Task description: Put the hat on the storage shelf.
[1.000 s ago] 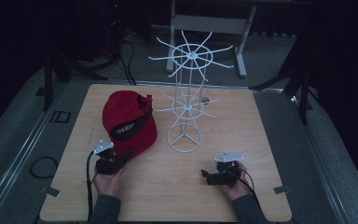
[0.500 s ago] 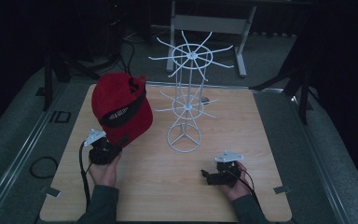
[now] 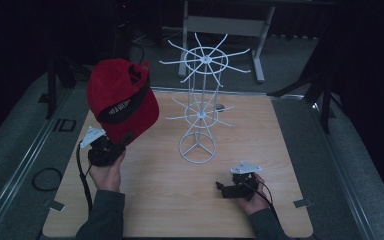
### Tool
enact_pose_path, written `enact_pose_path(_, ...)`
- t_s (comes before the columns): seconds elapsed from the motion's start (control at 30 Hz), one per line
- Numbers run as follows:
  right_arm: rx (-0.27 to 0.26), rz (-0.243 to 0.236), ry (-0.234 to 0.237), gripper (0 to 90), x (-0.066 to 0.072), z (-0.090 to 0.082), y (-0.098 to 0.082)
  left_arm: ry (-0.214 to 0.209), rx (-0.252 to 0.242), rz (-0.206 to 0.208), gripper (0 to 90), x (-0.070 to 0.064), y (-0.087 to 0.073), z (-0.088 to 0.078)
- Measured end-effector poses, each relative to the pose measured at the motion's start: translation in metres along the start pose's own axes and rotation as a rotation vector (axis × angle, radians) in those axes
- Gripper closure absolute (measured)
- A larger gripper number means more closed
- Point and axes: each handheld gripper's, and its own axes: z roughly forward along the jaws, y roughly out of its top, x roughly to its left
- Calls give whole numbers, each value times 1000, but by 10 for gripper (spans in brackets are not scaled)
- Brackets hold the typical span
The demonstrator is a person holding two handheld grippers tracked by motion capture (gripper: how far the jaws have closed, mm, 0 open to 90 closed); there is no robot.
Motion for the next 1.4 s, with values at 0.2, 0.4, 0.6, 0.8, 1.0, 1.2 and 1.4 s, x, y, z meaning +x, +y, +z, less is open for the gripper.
enact_pose_path(0.2,-1,-2,-1,127,0,0,0,-3,-24,4,858,-2,7,-2)
enact_pose_path(0.4,0,-3,-1,127,0,0,0,-6,-49,1,858,-4,16,-4)
enact_pose_path(0.6,-1,-4,-1,127,0,0,0,-12,-66,7,857,-6,22,-5)
enact_pose_path(0.8,0,-3,-1,127,0,0,0,-20,-80,18,857,-10,28,-6)
enact_pose_path(1.0,1,-2,-1,127,0,0,0,-24,-96,26,857,-13,33,-6)
enact_pose_path(1.2,1,-2,0,127,0,0,0,-31,-109,33,857,-16,37,-5)
enact_pose_path(1.4,1,-2,-1,127,0,0,0,-37,-122,50,857,-21,42,-4)
